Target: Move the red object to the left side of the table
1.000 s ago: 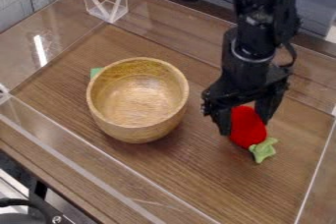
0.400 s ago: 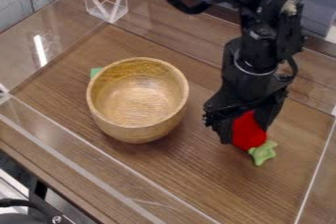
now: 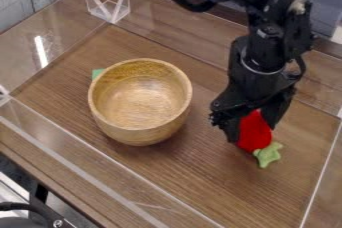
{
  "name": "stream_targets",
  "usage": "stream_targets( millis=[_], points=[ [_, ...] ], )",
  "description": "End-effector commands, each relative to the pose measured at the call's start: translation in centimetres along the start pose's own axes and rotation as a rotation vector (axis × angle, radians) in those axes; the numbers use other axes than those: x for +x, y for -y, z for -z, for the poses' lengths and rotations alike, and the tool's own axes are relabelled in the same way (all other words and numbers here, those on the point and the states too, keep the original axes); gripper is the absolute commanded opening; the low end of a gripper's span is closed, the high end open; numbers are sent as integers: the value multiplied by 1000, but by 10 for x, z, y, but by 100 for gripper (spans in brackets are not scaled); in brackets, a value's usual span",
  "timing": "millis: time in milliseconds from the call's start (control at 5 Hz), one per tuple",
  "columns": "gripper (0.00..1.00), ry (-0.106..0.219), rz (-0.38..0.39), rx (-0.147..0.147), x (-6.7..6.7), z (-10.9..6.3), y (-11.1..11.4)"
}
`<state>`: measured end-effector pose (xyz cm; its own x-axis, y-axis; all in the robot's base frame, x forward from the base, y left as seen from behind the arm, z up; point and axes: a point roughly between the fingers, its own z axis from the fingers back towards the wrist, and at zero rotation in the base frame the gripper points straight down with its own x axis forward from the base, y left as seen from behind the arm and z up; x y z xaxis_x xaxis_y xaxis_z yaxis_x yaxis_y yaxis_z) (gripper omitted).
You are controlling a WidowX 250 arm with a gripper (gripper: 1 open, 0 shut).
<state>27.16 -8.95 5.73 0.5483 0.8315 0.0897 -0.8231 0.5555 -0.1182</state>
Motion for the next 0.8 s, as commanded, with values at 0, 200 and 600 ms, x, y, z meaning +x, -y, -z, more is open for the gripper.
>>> stream_targets(
  millis=[0, 200, 600],
  points=[
    [100, 25, 27, -52, 0, -9, 13],
    [100, 33, 43, -48, 6, -6, 3],
    [100, 41, 99, -47, 19, -16, 0]
  ],
)
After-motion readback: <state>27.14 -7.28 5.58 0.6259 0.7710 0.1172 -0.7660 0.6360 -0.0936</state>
